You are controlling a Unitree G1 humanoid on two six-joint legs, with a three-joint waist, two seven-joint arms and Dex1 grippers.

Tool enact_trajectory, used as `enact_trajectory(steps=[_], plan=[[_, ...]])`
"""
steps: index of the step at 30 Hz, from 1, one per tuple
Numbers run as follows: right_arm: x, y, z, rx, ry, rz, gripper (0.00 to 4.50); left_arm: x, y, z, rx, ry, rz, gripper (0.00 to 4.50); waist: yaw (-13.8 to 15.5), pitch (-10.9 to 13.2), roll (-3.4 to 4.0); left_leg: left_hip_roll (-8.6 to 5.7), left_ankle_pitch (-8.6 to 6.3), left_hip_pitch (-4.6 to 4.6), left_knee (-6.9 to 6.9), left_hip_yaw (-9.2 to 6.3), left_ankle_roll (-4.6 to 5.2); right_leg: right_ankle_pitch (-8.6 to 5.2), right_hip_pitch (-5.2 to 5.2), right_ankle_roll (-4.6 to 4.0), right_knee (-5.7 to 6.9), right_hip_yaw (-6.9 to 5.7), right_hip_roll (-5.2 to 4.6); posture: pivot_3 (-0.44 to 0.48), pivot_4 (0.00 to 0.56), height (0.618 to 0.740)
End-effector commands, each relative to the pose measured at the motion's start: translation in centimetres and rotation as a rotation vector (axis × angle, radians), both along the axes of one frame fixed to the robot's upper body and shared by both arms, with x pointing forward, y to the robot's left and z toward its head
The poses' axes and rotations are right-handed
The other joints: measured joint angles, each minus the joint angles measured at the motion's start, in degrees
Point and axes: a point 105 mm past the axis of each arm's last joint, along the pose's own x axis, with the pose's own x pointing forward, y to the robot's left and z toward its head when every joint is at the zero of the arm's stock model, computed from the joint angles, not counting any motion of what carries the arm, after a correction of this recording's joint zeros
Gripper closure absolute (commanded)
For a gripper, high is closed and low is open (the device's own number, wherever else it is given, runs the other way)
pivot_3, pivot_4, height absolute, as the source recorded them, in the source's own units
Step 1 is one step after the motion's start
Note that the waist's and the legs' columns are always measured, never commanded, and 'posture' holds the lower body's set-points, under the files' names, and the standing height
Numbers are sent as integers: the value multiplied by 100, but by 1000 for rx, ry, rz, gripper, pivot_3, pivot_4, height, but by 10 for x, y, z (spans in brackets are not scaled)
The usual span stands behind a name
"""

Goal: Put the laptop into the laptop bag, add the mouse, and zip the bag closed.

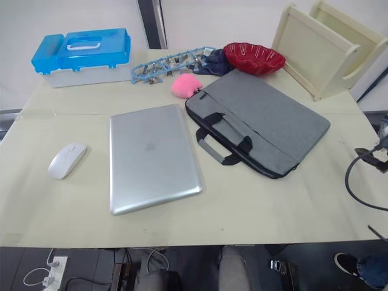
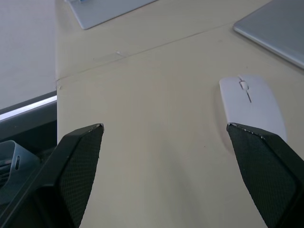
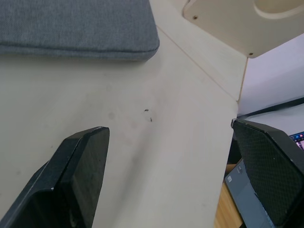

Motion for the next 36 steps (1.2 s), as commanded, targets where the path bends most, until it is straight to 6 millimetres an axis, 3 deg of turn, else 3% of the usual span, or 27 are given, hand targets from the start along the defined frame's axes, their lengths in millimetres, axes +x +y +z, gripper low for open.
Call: enact_trajectory(steps=[1, 4, 7, 11, 18, 23, 29, 36], plan=[[10, 13, 24, 28, -66, 60, 0, -3, -12, 29, 8, -54, -49, 42, -3, 1, -2, 0, 0, 0, 0, 0, 0, 0, 0, 0, 0, 0, 0, 0, 150, 740], [32, 56, 30, 31, -52, 241, 951, -1, -52, 34, -157, -20, -169, 0, -7, 2, -2, 3, 0, 0, 5, 0, 0, 0, -1, 0, 2, 6, 2, 0, 150, 740], [50, 98, 35, 41, -52, 394, 2487, -1, -92, 28, -298, 18, -261, 0, 13, 5, 0, 6, 0, 0, 20, 1, 0, 0, -1, 0, 12, 15, 4, 0, 150, 740], [58, 150, 32, 56, -1, 587, 4481, 0, -121, 11, -339, 86, -321, 0, 126, 11, 11, 9, -2, -17, 51, -11, -4, -1, -9, -1, 28, 13, 5, 0, 150, 740], [50, 253, 20, 99, 98, 894, 4481, 8, -158, -36, -500, 348, -345, 0, 373, 10, 11, 8, -5, -33, 86, -26, -6, -1, -10, -2, 44, 12, 5, 0, 150, 740], [48, 305, 4, 38, 124, 989, 4481, 28, -176, -45, -613, 443, -341, 0, 557, 8, 6, 5, -5, -39, 98, -37, -7, -2, -11, -7, 53, 11, 6, 0, 150, 740], [55, 332, -11, -56, 118, 1004, 4481, 46, -197, -60, -596, 481, -340, 0, 609, 5, 2, 3, -6, -41, 93, -41, -9, -2, -14, -7, 53, 3, 9, 0, 150, 740], [66, 345, -25, -66, 107, 996, 4481, 69, -209, -72, -580, 469, -313, 0, 543, 2, -4, 3, -6, -40, 94, -44, -9, -2, -14, -7, 54, 3, 11, 0, 150, 740]])
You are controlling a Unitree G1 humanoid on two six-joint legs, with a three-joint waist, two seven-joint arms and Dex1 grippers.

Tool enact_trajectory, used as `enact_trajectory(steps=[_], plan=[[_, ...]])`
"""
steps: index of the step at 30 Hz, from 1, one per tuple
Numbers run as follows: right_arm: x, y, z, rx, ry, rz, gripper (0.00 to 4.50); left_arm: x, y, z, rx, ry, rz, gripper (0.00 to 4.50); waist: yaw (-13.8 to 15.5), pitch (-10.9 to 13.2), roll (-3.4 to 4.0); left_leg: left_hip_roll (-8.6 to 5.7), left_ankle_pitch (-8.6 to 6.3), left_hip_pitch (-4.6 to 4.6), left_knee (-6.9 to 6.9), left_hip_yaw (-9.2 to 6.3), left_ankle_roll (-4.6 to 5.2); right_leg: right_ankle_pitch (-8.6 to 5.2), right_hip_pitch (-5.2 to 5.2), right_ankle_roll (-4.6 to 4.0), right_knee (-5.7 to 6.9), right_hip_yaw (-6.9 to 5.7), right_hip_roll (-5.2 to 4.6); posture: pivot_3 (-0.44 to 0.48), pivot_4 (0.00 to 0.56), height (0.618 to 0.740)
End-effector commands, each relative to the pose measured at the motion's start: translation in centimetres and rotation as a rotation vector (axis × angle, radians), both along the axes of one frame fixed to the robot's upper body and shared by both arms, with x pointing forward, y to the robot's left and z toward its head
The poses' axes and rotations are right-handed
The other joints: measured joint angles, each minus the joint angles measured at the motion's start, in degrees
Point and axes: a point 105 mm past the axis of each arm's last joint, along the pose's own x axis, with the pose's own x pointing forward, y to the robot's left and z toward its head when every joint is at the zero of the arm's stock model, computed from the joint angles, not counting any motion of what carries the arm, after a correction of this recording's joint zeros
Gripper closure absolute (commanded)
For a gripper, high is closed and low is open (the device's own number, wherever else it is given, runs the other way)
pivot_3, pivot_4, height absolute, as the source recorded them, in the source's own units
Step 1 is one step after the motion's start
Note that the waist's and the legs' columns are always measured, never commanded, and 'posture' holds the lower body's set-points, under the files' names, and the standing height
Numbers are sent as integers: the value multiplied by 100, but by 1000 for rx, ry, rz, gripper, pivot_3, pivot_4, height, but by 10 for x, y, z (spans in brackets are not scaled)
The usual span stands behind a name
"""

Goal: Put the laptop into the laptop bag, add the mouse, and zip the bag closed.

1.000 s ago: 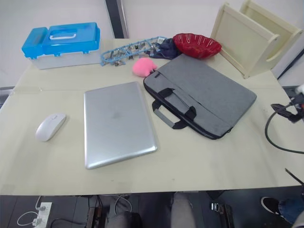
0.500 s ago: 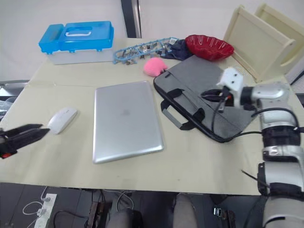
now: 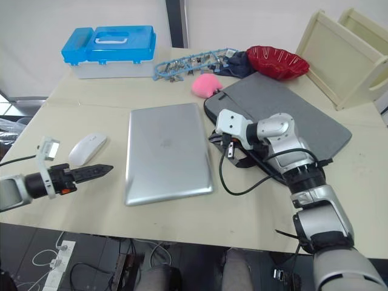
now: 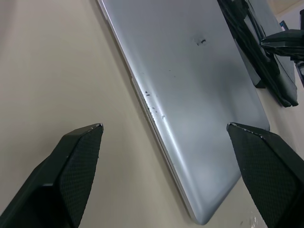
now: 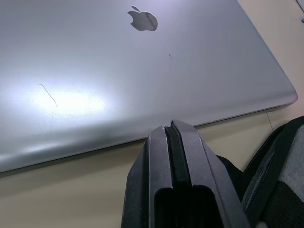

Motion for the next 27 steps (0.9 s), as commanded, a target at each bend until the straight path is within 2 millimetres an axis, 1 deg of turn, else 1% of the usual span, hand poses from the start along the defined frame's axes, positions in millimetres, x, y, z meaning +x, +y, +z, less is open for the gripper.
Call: enact_trajectory(steps=[1, 3, 7, 11, 15, 19, 23, 27], plan=[[5, 6, 0, 0, -45, 8, 4481, 13, -1, 2, 32, -34, 15, 0, -19, -1, -1, 0, 0, -1, 0, -1, 0, 0, 0, 0, -1, -1, 0, 0, 150, 740], [7, 7, -6, -11, -48, 7, 4481, 22, -2, -1, 63, -37, 23, 0, -46, -1, -2, 0, 0, 0, 0, -2, 0, 0, 1, 0, 1, -1, 0, 0, 150, 740], [13, 9, -11, -16, -46, 1, 4481, 36, -2, 0, 51, -24, 35, 0, -110, -1, -3, 0, 0, -3, -1, -5, 0, 0, 0, 0, 0, -5, 2, 0, 150, 740], [16, 15, -17, -10, -36, 6, 4481, 48, -4, -8, 28, 42, 32, 0, -152, -2, -2, 0, 0, 1, -3, -6, 0, 0, 1, 0, 3, -5, 3, 0, 150, 740], [18, 20, -20, -8, -32, 13, 4481, 49, -11, -6, -34, 99, -9, 0, -193, -2, -3, 0, 1, 3, -2, -8, 0, 0, 1, 0, 10, -3, 3, 0, 150, 740], [19, 28, -24, -1, -28, 17, 4481, 46, -19, -9, -48, 144, -62, 0, -209, -2, -3, 0, 1, 2, -2, -15, 0, 0, 1, 0, 13, -3, 3, 0, 150, 740], [19, 37, -31, -8, -36, 31, 4481, 45, -38, -10, -54, 149, -137, 0, -257, -3, -2, 0, 1, 3, -2, -17, 0, 0, 2, 0, 16, -2, 3, 0, 150, 740], [13, 49, -32, 4, -32, 73, 4481, 47, -46, -6, -78, 128, -154, 0, -250, -3, -3, 0, 1, 6, 2, -27, 0, 0, 4, 0, 34, 3, 3, 0, 150, 740]])
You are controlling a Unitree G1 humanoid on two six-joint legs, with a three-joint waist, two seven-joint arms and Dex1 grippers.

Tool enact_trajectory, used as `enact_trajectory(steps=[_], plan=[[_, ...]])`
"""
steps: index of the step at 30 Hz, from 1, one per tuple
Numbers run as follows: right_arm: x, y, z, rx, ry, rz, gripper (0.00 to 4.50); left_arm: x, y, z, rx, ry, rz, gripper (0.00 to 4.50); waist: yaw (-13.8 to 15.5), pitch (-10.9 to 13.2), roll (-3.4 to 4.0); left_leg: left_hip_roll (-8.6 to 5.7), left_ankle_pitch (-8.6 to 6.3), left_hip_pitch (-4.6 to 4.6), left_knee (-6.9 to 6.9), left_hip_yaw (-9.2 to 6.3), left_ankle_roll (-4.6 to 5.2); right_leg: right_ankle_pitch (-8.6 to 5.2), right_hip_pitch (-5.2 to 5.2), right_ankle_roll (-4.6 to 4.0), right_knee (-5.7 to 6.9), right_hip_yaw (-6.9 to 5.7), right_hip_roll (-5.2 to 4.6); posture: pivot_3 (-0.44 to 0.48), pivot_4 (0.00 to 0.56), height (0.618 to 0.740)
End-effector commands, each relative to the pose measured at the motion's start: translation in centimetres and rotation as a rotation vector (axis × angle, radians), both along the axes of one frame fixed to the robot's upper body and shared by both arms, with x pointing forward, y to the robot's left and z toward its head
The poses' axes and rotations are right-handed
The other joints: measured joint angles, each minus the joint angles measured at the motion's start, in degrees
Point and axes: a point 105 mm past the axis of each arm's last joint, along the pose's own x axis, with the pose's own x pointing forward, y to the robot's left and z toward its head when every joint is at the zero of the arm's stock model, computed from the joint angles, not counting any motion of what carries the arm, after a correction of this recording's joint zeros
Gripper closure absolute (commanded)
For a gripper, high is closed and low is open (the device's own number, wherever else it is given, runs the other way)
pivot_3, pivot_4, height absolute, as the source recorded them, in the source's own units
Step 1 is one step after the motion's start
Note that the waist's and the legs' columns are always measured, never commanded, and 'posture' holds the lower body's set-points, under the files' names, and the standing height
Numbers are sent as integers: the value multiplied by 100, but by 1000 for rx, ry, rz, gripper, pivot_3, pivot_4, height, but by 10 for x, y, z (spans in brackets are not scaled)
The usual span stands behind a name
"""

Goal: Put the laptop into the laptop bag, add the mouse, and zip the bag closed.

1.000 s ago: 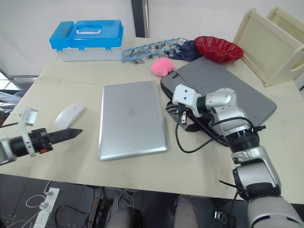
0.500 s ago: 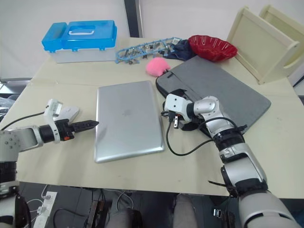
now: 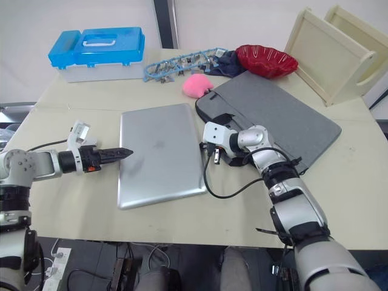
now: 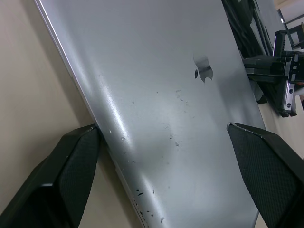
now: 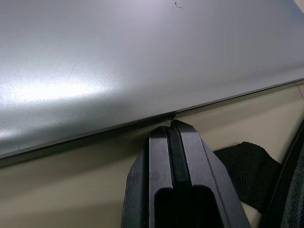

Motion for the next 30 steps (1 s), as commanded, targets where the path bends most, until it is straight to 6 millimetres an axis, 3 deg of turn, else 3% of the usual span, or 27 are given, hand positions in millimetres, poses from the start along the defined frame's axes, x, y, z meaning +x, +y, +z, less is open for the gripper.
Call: enact_trajectory(steps=[1, 8, 19, 23, 28, 30], plan=[[-8, 25, 9, 29, -37, 84, 4481, -3, -24, -2, -39, 11, -87, 0, 3, 0, 0, 0, 0, 0, 1, -2, 0, 0, 0, 0, 1, 1, 0, 0, 150, 740], [-12, 32, 4, 34, -29, 100, 4481, -8, -37, 13, -119, -4, -128, 0, -15, 0, -1, 0, 0, -1, 0, -5, 0, 0, 0, 0, 2, 1, 0, 0, 150, 740], [-9, 17, -3, 24, -21, 58, 4481, -14, -33, 19, -146, -29, -88, 0, -133, 0, -2, 0, 0, -4, -5, -20, 0, -1, 0, -2, 2, 0, 1, 0, 150, 740], [-10, 12, -6, 23, -19, 46, 4500, -20, -28, 24, -172, -43, -54, 1108, -143, 0, -2, 0, 0, -7, -6, -29, 0, -1, 1, -2, 2, 0, 1, 0, 150, 740], [-12, 10, -8, 27, -11, 45, 4500, -24, -22, 29, -208, -57, 2, 3374, -142, -1, -4, 0, 0, -9, -5, -34, 0, -1, 1, -2, 2, 1, 1, 0, 150, 740], [-13, 10, -9, 31, -10, 45, 4500, -27, -23, 28, -217, -53, 10, 3852, -141, -2, -6, 0, 0, -8, -5, -34, 0, -1, 1, -2, 2, 1, 1, 0, 150, 740]])
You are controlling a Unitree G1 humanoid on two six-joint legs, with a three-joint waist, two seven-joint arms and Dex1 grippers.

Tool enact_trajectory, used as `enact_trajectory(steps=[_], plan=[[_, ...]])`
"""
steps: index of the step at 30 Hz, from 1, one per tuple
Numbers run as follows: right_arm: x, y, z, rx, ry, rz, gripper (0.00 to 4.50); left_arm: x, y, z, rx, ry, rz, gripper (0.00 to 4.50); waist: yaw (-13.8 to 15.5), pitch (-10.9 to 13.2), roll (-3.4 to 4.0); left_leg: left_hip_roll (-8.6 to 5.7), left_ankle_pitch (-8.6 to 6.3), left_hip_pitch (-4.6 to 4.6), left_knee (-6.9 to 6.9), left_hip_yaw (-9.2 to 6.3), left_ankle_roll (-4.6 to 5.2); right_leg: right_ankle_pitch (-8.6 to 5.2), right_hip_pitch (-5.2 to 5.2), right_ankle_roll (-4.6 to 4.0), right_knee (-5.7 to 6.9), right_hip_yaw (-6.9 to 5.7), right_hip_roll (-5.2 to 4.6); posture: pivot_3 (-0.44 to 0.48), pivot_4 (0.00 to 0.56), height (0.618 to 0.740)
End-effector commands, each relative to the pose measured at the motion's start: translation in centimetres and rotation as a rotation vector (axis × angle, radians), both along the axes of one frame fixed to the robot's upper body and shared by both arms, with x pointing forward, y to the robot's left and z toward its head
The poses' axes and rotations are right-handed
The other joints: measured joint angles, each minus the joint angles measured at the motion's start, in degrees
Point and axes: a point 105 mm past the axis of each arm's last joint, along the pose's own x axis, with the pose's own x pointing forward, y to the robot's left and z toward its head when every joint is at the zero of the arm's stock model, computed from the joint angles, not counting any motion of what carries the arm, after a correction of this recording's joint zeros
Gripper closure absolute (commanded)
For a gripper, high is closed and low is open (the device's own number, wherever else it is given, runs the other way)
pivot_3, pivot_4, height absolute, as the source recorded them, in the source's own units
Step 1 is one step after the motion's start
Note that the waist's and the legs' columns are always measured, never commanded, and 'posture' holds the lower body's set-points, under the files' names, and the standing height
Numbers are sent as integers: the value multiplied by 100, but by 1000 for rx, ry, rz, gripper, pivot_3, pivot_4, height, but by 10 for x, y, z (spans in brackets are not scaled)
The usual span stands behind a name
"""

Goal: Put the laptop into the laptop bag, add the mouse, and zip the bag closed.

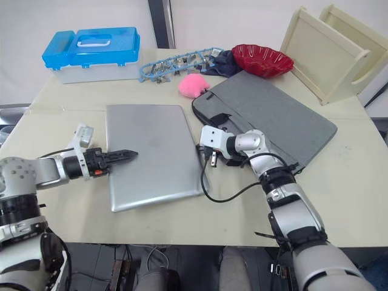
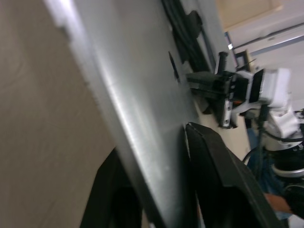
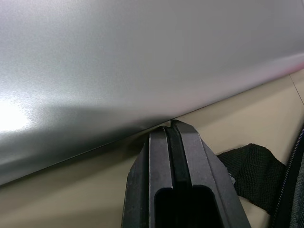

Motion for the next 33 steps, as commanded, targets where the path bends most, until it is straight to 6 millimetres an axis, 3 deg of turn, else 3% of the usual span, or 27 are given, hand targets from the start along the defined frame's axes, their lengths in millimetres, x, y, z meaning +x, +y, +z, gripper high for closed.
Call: enact_trajectory(steps=[1, 6, 8, 10, 11, 13, 14, 17, 22, 26, 30, 33], plan=[[-7, 5, -5, 0, 17, 31, 4500, -7, -1, 12, 19, -66, 15, 3928, 2, -5, -10, 0, 0, 0, 0, 0, 0, 0, 0, 0, 0, 0, 0, 0, 150, 740], [-5, 4, 2, 82, 41, -7, 4500, -15, -5, 12, 9, -112, 34, 4074, 10, -5, -11, 0, 0, 11, 0, -18, 0, 0, 24, 0, -4, -1, 0, 0, 150, 740], [-3, 2, 13, 156, 48, -30, 4500, -21, -9, 17, -18, -153, 24, 4074, 29, -5, -11, 0, 0, 11, 2, -26, 0, 0, 32, 0, -13, -1, 1, 0, 150, 740], [-5, -4, 35, 319, 92, -47, 4500, -33, -14, 24, -48, -209, -6, 4074, 63, -4, -13, 0, 0, 6, 4, -36, 0, 0, 42, 0, -33, 0, 4, 0, 150, 740], [-7, -10, 48, 398, 109, -50, 3995, -38, -15, 25, -63, -230, -9, 4075, 73, -4, -13, 0, 0, 2, 5, -41, 0, 0, 42, 0, -37, 2, 5, 0, 150, 740], [-11, -23, 65, 473, 110, -55, 3551, -46, -16, 27, -87, -255, -11, 4075, 121, -3, -12, 0, 0, 0, 5, -48, 0, 0, 41, 0, -36, 5, 6, 0, 150, 740], [-12, -38, 77, 483, 83, -78, 3386, -52, -18, 25, -112, -272, -4, 4075, 158, -2, -12, 0, 0, -2, 5, -50, 0, 0, 41, 1, -36, 5, 8, 0, 150, 740], [-19, -66, 95, 478, 42, -127, 2179, -64, -26, 20, -147, -297, 22, 4075, 251, 1, -6, 0, -1, -15, 5, -71, -1, 0, 41, 0, -46, 8, 14, 0, 150, 740], [-28, -99, 93, 351, 3, -204, 68, -74, -46, 27, -189, -419, 84, 4075, 419, 0, -9, 0, -2, -32, 10, -84, -3, 0, 41, 0, -63, 10, 20, 0, 150, 740], [-32, -118, 80, 190, -33, -292, 25, -77, -62, 21, -261, -394, 109, 4075, 586, 0, -12, 3, -3, -80, 55, -92, -4, 1, 39, 2, -92, 12, 26, 0, 150, 740], [-31, -128, 68, 138, -20, -370, 25, -74, -66, 17, -417, -311, 172, 4075, 637, 2, -13, 4, -3, -93, 80, -83, -4, 9, 44, 16, -120, 21, 30, 0, 150, 740], [-30, -127, 61, 107, -10, -386, 25, -75, -74, 8, -505, -141, 141, 4075, 626, 3, -12, 11, -3, -90, 76, -83, -4, 9, 42, 16, -120, 23, 36, 0, 150, 740]])
